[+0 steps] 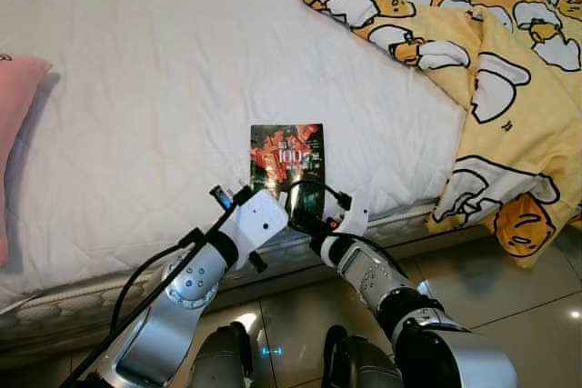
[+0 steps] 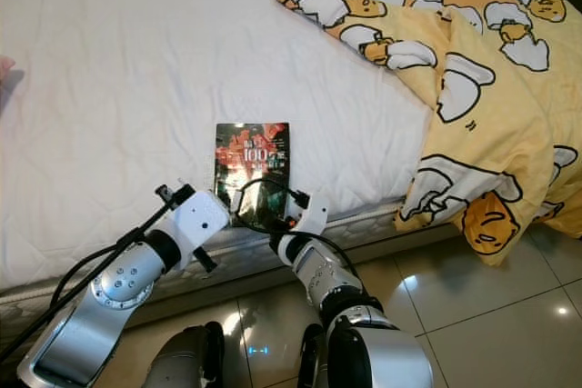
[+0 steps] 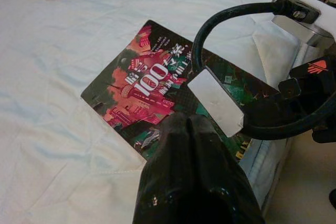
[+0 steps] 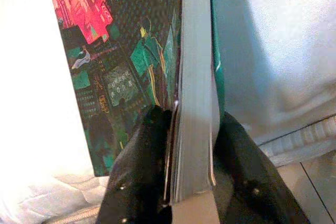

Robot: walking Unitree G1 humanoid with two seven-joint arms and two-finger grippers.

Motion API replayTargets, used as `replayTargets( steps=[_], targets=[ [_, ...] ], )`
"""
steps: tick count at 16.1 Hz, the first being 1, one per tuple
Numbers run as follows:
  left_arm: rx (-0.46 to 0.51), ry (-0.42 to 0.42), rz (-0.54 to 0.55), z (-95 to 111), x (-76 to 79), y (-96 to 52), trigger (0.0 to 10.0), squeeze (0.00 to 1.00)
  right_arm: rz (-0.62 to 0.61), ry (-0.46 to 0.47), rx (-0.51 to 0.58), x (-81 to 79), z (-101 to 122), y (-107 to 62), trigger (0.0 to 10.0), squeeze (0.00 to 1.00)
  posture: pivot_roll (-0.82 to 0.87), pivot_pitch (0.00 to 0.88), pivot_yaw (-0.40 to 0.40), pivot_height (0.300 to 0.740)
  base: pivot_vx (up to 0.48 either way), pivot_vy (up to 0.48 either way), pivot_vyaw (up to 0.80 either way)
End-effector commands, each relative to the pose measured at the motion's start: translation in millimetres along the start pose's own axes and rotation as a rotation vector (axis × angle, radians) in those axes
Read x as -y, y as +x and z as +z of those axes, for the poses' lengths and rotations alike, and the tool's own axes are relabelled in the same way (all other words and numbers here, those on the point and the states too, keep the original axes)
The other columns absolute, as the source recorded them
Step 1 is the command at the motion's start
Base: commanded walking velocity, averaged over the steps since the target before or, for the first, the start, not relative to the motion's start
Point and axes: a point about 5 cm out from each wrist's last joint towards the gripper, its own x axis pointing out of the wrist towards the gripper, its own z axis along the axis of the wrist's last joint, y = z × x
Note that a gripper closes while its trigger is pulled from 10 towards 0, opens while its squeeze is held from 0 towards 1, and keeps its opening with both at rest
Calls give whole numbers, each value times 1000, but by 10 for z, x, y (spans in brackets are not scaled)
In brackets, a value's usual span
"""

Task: Clean up the room

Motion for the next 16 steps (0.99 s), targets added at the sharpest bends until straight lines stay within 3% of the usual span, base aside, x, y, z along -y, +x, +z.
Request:
replayTargets(
  steps=[1,16],
  targets=[
    [-11,2,-19,-16,47,-3,10000,0,208,58,-91,-916,-423,257,0,0,274,242,-52,740,0,0,0],
    [-11,2,-19,-16,47,-3,10000,0,208,58,-91,-916,-423,257,0,0,274,242,-52,740,0,0,0]
  ],
)
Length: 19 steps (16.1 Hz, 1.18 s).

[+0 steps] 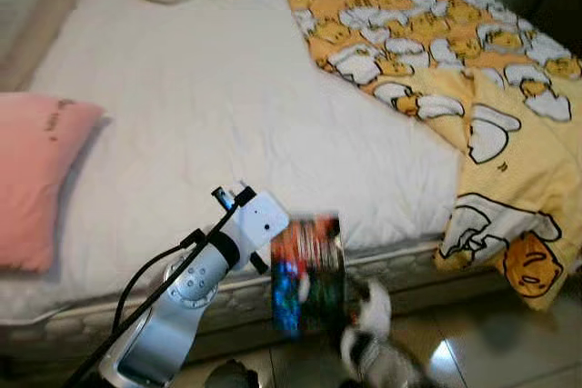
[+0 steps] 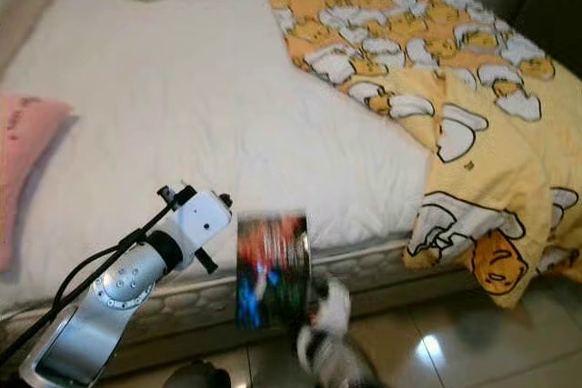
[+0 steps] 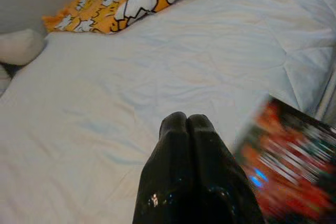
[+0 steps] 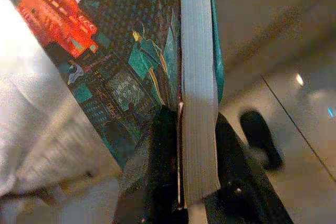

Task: Clean up the room

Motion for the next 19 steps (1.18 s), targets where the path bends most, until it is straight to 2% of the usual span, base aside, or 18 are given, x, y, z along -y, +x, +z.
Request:
replayTargets(
  steps=[1,19],
  targets=[
    [-7,6,-11,-9,32,-13,10000,0,499,-211,88,-2145,424,365,0,0,274,242,-52,740,0,0,0],
    [-7,6,-11,-9,32,-13,10000,0,499,-211,88,-2145,424,365,0,0,274,242,-52,740,0,0,0]
  ],
)
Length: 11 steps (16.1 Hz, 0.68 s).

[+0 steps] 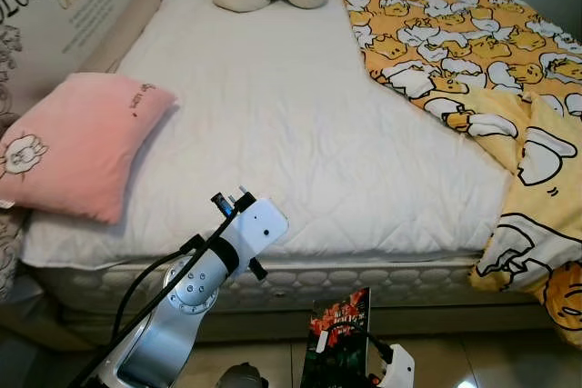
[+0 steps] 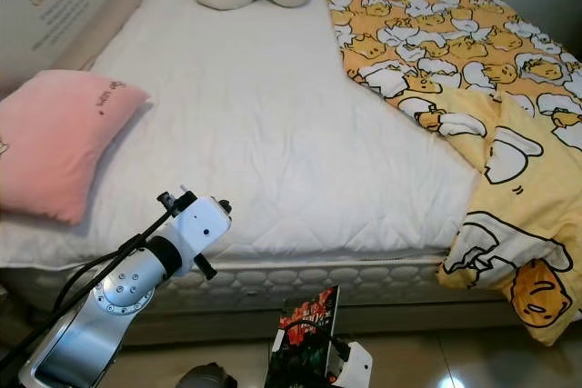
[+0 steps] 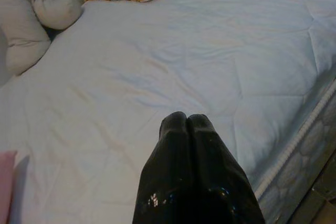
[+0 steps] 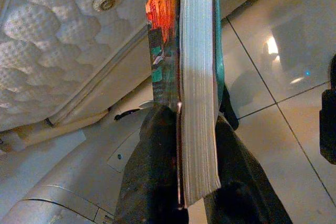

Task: Clean up the room

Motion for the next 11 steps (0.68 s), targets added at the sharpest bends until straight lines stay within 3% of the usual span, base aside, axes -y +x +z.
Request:
replayTargets(
  steps=[1,5,6,7,8,9,11],
  targets=[
    [11,13,2,35,-11,4,10000,0,655,-280,147,-2760,590,189,0,0,274,242,-52,740,0,0,0],
    [11,13,2,35,-11,4,10000,0,655,-280,147,-2760,590,189,0,0,274,242,-52,740,0,0,0],
    [11,13,1,38,-17,7,10000,0,655,-289,158,-2764,603,185,0,0,273,0,0,740,0,0,0],
    [-54,-232,173,-237,-259,286,10000,0,513,-367,440,-2149,1211,108,0,0,68,0,0,740,0,0,0],
    [-144,-593,349,-557,-321,567,10000,0,319,-538,723,-1401,1738,-246,0,0,65,0,0,740,0,0,0],
    [-164,-662,369,-600,-286,628,10000,0,276,-581,756,-1253,1802,-322,0,0,57,0,0,740,0,0,0],
    [-191,-685,331,-642,-205,680,10000,0,226,-617,700,-1166,1764,-239,0,0,49,0,0,740,0,0,0]
  ],
)
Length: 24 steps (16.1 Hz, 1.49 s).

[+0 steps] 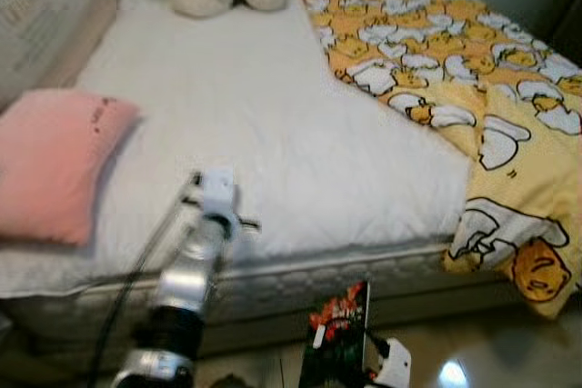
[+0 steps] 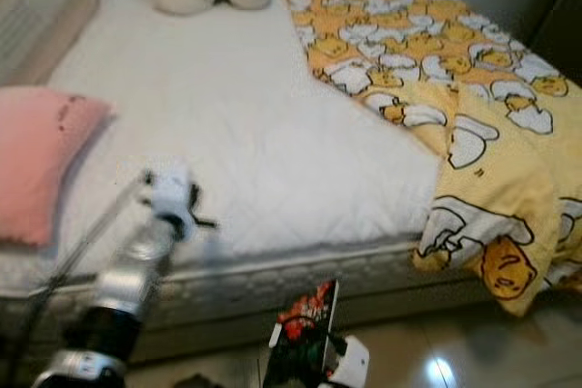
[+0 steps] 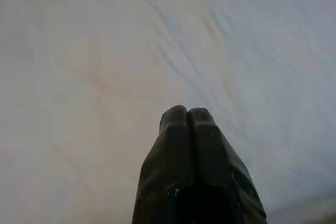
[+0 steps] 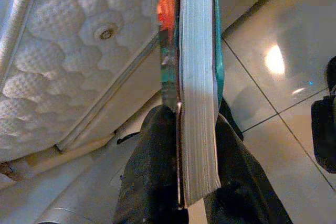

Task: Clean up the room

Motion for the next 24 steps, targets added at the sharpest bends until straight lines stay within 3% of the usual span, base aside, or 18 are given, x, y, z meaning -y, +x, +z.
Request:
replayTargets(
  steps=[1,2,3,4,6,7,8,9,10,11,12,24],
  targets=[
    [-42,41,-40,-80,76,82,10000,0,154,-652,628,-990,1751,-165,0,0,35,0,0,740,0,0,0],
    [-135,59,-81,-257,176,136,10000,0,91,-656,572,-866,1733,-132,0,0,15,0,0,740,0,0,0],
    [-177,32,-95,-344,210,146,10000,224,69,-647,551,-815,1723,-124,0,0,10,0,0,740,0,0,0],
    [-286,-43,-121,-554,267,110,10000,1000,30,-670,511,-712,1693,-120,0,0,-3,0,0,740,0,0,0],
    [-466,-188,-172,-912,407,-31,10000,1000,-36,-727,428,-504,1600,-119,0,0,4,0,0,740,0,0,0],
    [-503,-195,-164,-1000,430,-69,10000,1000,-49,-735,402,-459,1567,-114,0,0,18,0,0,740,0,0,0],
    [-567,-183,-149,-1160,487,-149,10000,1000,-83,-728,346,-356,1486,-103,0,0,23,0,0,740,0,0,0],
    [-599,-67,-167,-1279,580,-218,10000,1000,-123,-747,288,-266,1396,-90,0,0,42,0,0,740,0,0,0],
    [-601,-37,-172,-1295,594,-227,10000,1000,-125,-749,278,-265,1378,-82,0,0,45,0,0,740,0,0,0],
    [-596,18,-188,-1306,611,-234,10000,0,-116,-742,269,-289,1359,-66,0,0,51,0,0,740,0,0,0],
    [-593,54,-200,-1310,608,-236,10000,0,-109,-731,268,-308,1349,-54,0,0,60,0,-36,740,0,0,0],
    [-593,54,-200,-1310,608,-236,10000,0,-109,-731,268,-308,1349,-54,0,0,60,0,-36,740,0,0,0]
  ],
)
